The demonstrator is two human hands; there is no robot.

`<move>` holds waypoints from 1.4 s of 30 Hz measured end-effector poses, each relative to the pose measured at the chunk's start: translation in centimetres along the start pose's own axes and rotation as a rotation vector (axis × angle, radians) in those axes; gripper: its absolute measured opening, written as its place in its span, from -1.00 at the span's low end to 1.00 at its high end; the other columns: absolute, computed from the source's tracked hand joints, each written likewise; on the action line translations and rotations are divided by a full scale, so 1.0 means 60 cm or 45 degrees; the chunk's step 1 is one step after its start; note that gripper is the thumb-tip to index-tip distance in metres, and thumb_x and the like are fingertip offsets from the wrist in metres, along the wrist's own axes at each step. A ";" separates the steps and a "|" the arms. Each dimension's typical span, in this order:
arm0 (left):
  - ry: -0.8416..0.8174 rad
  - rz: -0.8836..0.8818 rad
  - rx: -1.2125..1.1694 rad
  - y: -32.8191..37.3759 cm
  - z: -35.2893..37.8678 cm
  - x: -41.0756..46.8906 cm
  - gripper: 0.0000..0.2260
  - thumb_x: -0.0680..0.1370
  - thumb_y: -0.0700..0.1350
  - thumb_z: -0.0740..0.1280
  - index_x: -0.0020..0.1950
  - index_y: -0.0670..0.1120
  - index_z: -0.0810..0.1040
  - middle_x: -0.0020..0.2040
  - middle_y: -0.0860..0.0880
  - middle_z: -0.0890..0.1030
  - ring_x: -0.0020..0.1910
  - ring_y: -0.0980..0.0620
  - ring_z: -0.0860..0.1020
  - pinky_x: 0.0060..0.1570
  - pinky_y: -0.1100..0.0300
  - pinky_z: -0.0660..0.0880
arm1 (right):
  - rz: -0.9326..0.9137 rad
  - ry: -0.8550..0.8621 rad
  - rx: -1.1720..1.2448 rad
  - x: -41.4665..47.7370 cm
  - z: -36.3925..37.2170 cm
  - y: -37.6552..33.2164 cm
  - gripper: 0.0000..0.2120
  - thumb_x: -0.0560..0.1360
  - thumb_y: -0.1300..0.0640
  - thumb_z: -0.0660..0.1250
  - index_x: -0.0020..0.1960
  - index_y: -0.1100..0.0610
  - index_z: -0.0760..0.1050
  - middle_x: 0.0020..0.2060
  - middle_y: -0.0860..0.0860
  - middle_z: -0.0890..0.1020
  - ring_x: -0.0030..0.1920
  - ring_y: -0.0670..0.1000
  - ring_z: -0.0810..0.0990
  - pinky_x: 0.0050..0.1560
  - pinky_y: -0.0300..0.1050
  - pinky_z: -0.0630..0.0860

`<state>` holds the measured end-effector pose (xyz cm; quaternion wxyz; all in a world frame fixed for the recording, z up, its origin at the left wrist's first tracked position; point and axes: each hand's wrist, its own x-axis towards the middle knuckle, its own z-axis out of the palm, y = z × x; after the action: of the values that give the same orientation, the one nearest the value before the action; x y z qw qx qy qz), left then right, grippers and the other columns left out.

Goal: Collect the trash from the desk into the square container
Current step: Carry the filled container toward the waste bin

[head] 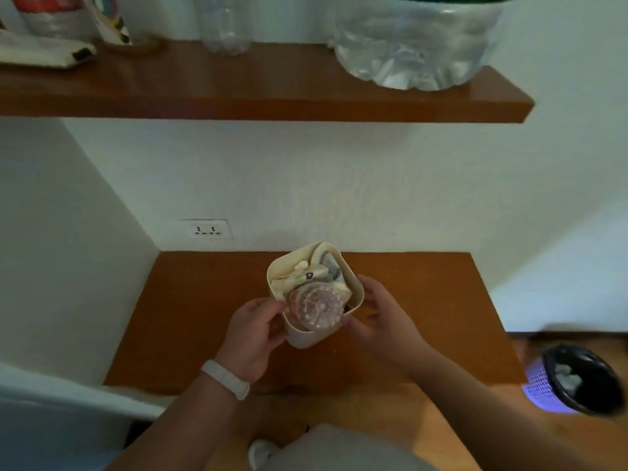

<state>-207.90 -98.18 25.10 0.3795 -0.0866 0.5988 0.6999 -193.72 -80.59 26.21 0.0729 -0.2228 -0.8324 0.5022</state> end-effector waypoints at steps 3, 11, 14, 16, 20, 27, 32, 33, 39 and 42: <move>-0.065 -0.037 0.076 -0.040 0.074 -0.028 -0.89 0.55 -0.22 0.35 0.06 -0.18 0.55 -0.03 -0.17 0.66 -0.03 -0.08 0.61 -0.09 -0.04 0.57 | 0.049 0.101 0.005 -0.061 -0.062 0.037 -0.42 0.43 -0.12 0.45 0.34 -0.30 0.26 0.25 -0.28 0.48 0.21 -0.31 0.47 0.16 -0.27 0.48; -0.247 -0.101 0.158 -0.162 0.289 -0.115 -0.90 0.57 -0.25 0.30 0.08 -0.20 0.54 -0.04 -0.16 0.68 -0.02 -0.08 0.63 -0.01 -0.08 0.57 | 0.164 0.353 0.028 -0.241 -0.230 0.134 -0.45 0.46 -0.06 0.45 0.33 -0.31 0.26 0.21 -0.34 0.48 0.19 -0.33 0.47 0.11 -0.31 0.49; -0.310 -0.119 0.168 -0.201 0.350 -0.144 -0.91 0.57 -0.26 0.30 0.06 -0.19 0.54 -0.07 -0.15 0.68 -0.05 -0.07 0.63 0.03 -0.09 0.56 | 0.208 0.404 0.022 -0.293 -0.284 0.168 -0.44 0.46 -0.07 0.46 0.37 -0.23 0.28 0.24 -0.28 0.49 0.19 -0.26 0.49 0.14 -0.25 0.52; -0.343 -0.135 0.185 -0.219 0.380 -0.158 -0.87 0.56 -0.25 0.30 0.10 -0.21 0.53 -0.05 -0.16 0.68 -0.07 -0.06 0.64 0.03 -0.09 0.57 | 0.235 0.430 0.024 -0.319 -0.310 0.184 -0.41 0.45 -0.07 0.46 0.40 -0.15 0.29 0.26 -0.26 0.48 0.21 -0.21 0.50 0.18 -0.19 0.53; -0.353 -0.156 0.223 -0.237 0.418 -0.167 -0.82 0.56 -0.24 0.32 0.16 -0.22 0.53 0.01 -0.18 0.68 -0.04 -0.06 0.65 0.02 -0.08 0.58 | 0.257 0.475 0.036 -0.347 -0.341 0.203 -0.37 0.45 -0.07 0.46 0.43 -0.13 0.27 0.22 -0.28 0.46 0.19 -0.22 0.49 0.12 -0.28 0.51; -0.379 -0.151 0.267 -0.249 0.460 -0.139 -0.76 0.56 -0.25 0.30 0.23 -0.25 0.52 -0.03 -0.16 0.67 -0.05 -0.06 0.63 -0.02 -0.06 0.57 | 0.305 0.521 0.065 -0.332 -0.357 0.240 -0.38 0.43 -0.11 0.45 0.42 -0.17 0.27 0.26 -0.22 0.49 0.22 -0.17 0.49 0.16 -0.13 0.56; -0.380 -0.177 0.263 -0.261 0.494 -0.091 -0.73 0.57 -0.24 0.30 0.26 -0.28 0.50 0.00 -0.19 0.65 -0.06 -0.07 0.62 0.08 -0.11 0.55 | 0.358 0.526 0.058 -0.301 -0.381 0.263 -0.39 0.43 -0.09 0.45 0.42 -0.15 0.29 0.23 -0.22 0.52 0.19 -0.19 0.51 0.13 -0.14 0.57; -0.383 -0.190 0.251 -0.261 0.502 -0.079 -0.74 0.57 -0.24 0.30 0.24 -0.27 0.51 0.01 -0.20 0.65 -0.06 -0.08 0.62 0.11 -0.13 0.54 | 0.366 0.522 0.053 -0.291 -0.389 0.267 -0.39 0.44 -0.08 0.45 0.42 -0.14 0.30 0.22 -0.22 0.53 0.18 -0.21 0.52 0.13 -0.18 0.56; -0.337 -0.207 0.137 -0.254 0.545 -0.003 -0.88 0.55 -0.26 0.31 0.08 -0.22 0.53 -0.10 -0.18 0.66 -0.15 -0.06 0.61 0.05 -0.09 0.54 | 0.382 0.427 0.039 -0.195 -0.443 0.295 -0.45 0.44 -0.05 0.45 0.37 -0.15 0.32 0.16 -0.28 0.54 0.12 -0.25 0.55 0.05 -0.22 0.58; -0.267 -0.227 0.109 -0.243 0.557 0.038 -0.94 0.55 -0.26 0.31 0.02 -0.18 0.52 -0.15 -0.15 0.65 -0.19 -0.04 0.60 -0.03 -0.06 0.53 | 0.406 0.368 0.018 -0.141 -0.457 0.298 -0.49 0.45 -0.03 0.45 0.31 -0.22 0.30 0.06 -0.37 0.53 0.06 -0.26 0.57 -0.09 -0.36 0.56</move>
<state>-189.09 -67.06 21.50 0.5040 -0.0498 0.5751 0.6424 -171.39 -55.21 24.84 0.1127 -0.4208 -0.7639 0.4762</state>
